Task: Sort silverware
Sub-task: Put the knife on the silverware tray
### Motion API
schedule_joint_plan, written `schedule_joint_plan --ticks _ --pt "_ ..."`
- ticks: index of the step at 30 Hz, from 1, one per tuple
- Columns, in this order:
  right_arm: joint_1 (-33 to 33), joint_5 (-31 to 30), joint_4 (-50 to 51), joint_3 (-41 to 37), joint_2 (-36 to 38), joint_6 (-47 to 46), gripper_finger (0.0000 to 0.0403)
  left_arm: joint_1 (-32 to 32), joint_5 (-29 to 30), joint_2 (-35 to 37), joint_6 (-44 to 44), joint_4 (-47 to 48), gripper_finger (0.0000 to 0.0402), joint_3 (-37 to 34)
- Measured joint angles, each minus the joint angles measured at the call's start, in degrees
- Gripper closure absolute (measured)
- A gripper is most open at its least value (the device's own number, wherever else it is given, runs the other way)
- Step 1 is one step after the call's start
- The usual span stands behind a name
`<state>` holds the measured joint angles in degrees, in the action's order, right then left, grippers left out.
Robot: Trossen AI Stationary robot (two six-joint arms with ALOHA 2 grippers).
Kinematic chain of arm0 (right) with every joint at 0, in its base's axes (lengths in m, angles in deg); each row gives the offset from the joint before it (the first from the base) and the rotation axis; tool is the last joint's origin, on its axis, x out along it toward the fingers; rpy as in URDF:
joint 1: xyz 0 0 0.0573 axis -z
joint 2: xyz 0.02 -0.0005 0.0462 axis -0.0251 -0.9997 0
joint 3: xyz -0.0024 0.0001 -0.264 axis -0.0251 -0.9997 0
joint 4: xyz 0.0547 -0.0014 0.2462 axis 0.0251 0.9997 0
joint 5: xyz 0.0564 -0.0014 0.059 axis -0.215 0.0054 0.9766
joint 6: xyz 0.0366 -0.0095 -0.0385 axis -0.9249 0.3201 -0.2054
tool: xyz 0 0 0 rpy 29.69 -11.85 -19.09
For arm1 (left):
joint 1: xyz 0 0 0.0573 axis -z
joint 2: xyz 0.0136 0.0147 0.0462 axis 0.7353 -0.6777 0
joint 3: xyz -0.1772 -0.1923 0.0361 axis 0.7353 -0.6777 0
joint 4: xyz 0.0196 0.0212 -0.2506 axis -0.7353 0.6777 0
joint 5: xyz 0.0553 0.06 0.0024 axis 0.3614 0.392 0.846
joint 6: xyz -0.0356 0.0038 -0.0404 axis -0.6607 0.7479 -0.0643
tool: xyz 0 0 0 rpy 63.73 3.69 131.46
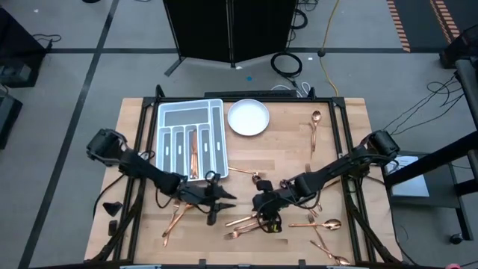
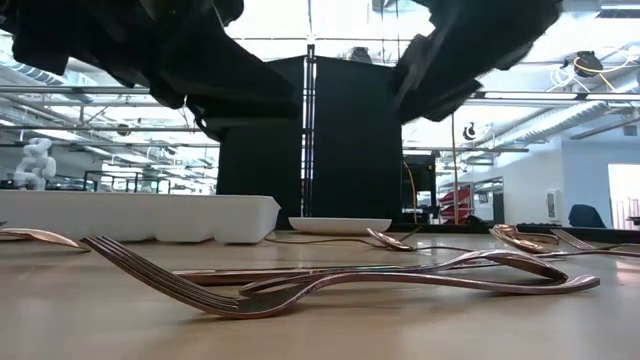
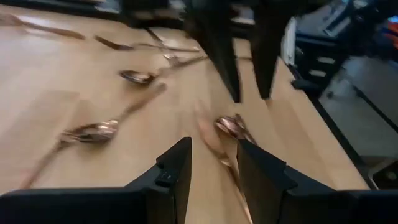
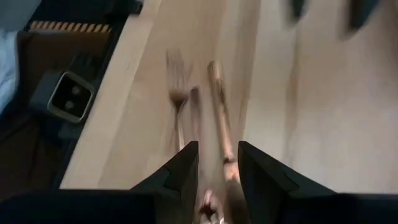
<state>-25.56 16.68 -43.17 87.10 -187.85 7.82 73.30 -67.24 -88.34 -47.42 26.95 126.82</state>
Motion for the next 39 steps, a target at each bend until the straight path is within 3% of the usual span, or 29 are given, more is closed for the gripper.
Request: schedule_joint_plan --ticks 4,9,15,24,34,39 --pt "0.0 -0.8 -4.2 0.0 -2.5 2.4 0.0300 1.7 -3.9 -2.1 0.0 0.3 0.0279 1.8" --pt "0.0 -0.6 -9.7 0.0 -7.0 5.0 0.0300 4.1 -4.1 -2.2 -1.5 6.0 0.0279 2.2" --pt "-0.1 -0.6 -14.8 0.0 -11.6 7.9 0.0300 5.5 -3.8 -2.2 -3.5 6.1 0.0279 2.2" --pt "-0.9 -2.1 -14.9 0.0 -13.4 8.4 0.0300 6.0 -2.6 -2.2 -3.5 9.1 0.0279 2.2" --pt "-1.1 -2.9 -15.0 0.0 -14.0 8.3 0.0300 7.2 -3.3 -7.1 -5.0 8.4 0.0280 2.2" --pt "-1.1 -2.9 -15.3 0.0 -14.0 8.2 0.0300 8.4 -3.6 -10.6 -6.4 5.0 0.0312 2.3"
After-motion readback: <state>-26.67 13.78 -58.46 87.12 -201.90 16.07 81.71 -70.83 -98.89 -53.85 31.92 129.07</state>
